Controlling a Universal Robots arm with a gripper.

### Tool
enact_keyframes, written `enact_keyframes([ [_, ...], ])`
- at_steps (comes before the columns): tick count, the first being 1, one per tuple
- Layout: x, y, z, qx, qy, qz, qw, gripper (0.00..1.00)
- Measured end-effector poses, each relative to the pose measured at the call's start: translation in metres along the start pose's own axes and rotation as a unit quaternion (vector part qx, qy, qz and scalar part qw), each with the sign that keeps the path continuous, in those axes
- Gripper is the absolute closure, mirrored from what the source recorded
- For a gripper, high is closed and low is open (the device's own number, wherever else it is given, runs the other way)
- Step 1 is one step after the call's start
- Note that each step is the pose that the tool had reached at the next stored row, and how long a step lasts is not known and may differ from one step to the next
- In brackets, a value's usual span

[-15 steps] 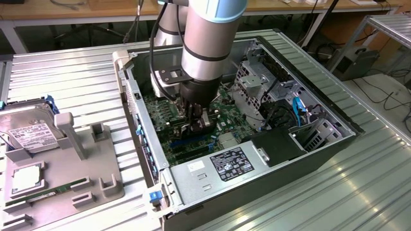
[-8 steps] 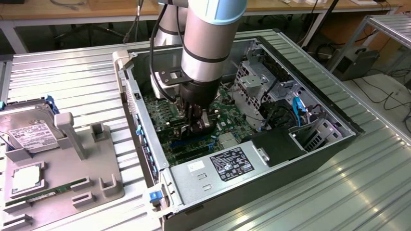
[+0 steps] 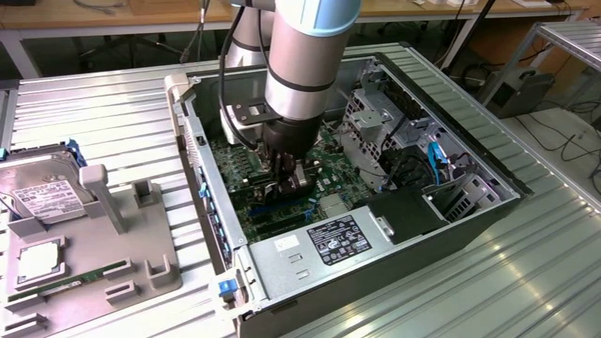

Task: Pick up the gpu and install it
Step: 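Insert the gpu into the slot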

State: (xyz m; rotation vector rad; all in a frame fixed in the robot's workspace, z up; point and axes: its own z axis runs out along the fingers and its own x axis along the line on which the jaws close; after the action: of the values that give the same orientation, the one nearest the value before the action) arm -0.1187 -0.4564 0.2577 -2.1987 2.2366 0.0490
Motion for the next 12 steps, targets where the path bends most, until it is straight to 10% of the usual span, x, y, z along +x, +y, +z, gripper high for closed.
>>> enact_keyframes([
  [12,-0.0001,0.0001,-0.0047,0.0,-0.0006,0.0,1.0,0.66],
])
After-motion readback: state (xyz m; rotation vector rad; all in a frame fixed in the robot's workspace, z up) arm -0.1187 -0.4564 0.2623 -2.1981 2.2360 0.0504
